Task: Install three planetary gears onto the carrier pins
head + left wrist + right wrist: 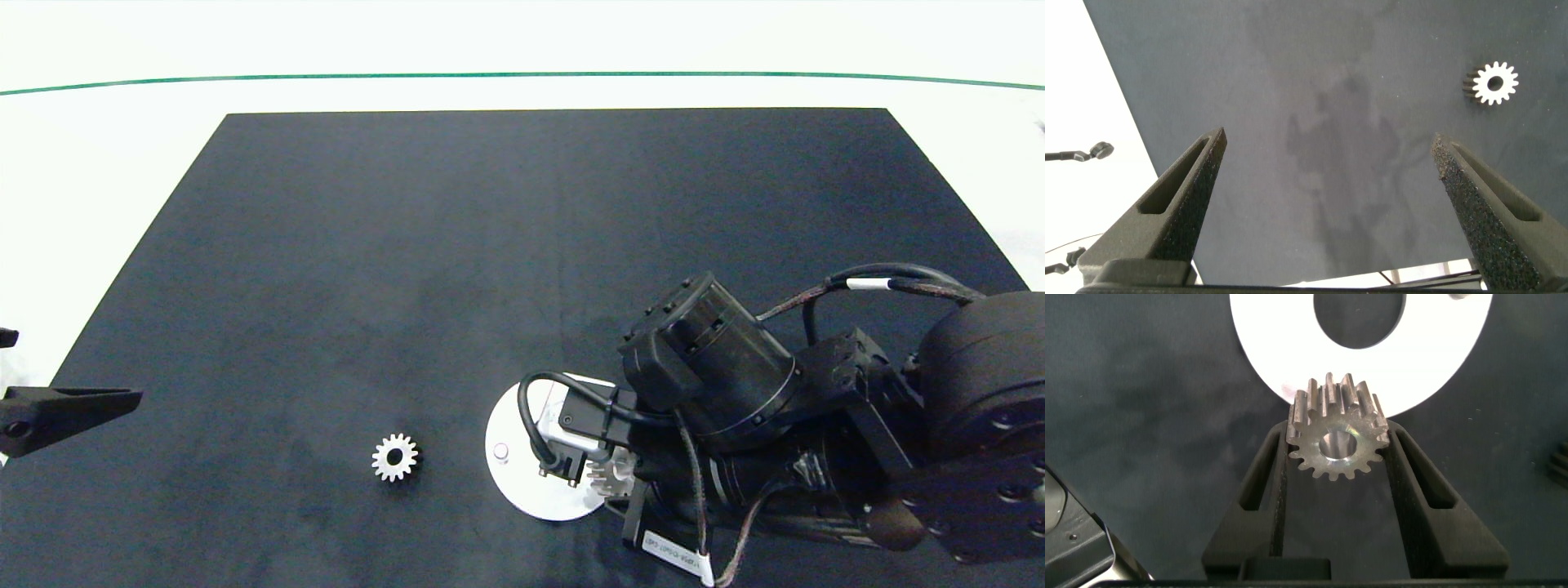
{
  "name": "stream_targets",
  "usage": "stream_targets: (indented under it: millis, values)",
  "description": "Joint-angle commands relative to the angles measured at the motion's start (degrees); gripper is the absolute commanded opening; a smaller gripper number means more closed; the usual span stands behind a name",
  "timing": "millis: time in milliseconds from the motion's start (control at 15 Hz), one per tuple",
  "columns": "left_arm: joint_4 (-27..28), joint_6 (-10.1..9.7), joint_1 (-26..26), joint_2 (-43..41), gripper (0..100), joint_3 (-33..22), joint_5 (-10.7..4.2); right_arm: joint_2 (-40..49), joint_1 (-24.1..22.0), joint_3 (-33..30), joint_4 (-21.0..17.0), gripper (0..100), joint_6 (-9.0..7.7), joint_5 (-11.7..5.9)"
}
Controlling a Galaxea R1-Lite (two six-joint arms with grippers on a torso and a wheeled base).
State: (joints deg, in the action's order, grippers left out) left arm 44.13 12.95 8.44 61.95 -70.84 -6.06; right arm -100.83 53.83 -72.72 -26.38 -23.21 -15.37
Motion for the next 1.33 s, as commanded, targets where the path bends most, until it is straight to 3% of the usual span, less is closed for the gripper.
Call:
stream_targets:
  millis: [67, 1200, 1267, 1333]
  values:
    - [0.3, 0.06, 0.0, 0.0, 100, 0.0, -0.09, -1.7, 0.0, -0.1, -0.1, 13, -0.08, -0.1]
    - [0.3, 0.06, 0.1, -0.2, 100, 0.0, -0.09, -2.6, 0.1, -0.6, 0.1, 13, 0.18, -0.01]
    - [0.3, 0.06, 0.2, -0.2, 100, 0.0, -0.01, -2.6, 0.2, -0.6, 0.1, 100, 0.18, -0.1]
    - [0.3, 0.06, 0.2, -0.2, 100, 0.0, -0.01, -2.5, 0.2, -0.6, 0.2, 100, 0.27, -0.01]
